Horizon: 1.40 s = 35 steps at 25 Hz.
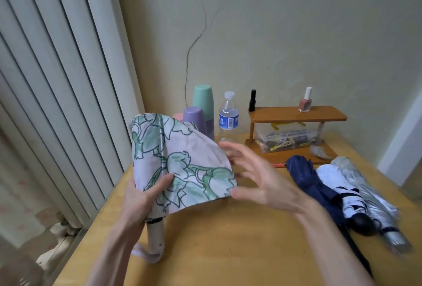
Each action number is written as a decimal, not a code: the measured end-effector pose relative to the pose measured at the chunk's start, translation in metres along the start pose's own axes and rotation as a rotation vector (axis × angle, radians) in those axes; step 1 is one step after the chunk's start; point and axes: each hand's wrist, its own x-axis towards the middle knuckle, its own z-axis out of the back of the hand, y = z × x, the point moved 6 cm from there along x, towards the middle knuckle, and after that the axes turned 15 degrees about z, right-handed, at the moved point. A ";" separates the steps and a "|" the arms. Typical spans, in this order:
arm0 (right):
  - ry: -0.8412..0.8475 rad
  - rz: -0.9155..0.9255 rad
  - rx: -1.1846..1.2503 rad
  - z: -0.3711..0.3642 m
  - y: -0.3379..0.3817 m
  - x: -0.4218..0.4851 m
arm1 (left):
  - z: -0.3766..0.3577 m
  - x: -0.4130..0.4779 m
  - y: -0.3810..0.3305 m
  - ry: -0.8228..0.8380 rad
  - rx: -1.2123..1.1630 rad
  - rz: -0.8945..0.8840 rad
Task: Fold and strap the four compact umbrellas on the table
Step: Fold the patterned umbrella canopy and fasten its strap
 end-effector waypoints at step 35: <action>-0.089 -0.031 -0.048 0.015 0.000 0.009 | -0.018 -0.015 -0.011 0.099 0.238 -0.097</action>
